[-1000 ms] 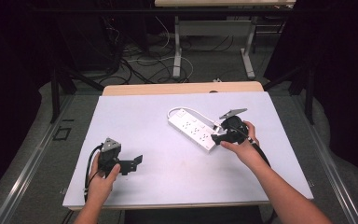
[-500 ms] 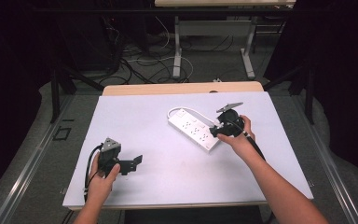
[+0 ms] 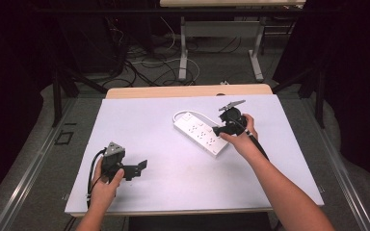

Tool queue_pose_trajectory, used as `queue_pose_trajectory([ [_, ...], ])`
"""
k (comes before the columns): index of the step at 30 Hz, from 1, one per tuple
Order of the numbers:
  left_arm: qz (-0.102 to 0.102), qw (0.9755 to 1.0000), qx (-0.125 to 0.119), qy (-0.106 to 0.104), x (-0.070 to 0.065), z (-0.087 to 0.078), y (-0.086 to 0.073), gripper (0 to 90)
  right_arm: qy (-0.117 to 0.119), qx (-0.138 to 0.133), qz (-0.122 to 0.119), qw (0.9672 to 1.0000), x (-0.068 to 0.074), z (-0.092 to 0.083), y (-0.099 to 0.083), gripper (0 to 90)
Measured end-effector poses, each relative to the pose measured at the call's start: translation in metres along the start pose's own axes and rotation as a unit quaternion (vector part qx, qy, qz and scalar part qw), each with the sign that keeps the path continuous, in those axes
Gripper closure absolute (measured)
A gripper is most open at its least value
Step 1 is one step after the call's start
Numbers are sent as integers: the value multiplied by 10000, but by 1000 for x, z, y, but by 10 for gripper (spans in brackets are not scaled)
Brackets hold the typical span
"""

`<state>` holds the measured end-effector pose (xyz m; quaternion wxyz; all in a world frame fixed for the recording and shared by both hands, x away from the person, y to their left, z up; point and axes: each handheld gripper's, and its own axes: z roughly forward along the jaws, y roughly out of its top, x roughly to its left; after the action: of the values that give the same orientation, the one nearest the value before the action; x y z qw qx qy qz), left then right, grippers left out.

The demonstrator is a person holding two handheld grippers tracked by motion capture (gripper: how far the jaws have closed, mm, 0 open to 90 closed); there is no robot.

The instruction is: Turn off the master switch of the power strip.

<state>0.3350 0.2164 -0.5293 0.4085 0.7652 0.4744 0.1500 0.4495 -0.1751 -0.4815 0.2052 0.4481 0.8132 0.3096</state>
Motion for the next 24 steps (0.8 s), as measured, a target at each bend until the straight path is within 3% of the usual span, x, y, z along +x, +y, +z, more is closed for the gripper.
queue_pose_trajectory([
  [5,10,10000,0,-3,0,0,0,9,32,-15,62,10000,-2,4,7,424],
  [24,-32,10000,18,-13,1,1,0,10,-8,-56,142,9999,-5,16,21,438],
])
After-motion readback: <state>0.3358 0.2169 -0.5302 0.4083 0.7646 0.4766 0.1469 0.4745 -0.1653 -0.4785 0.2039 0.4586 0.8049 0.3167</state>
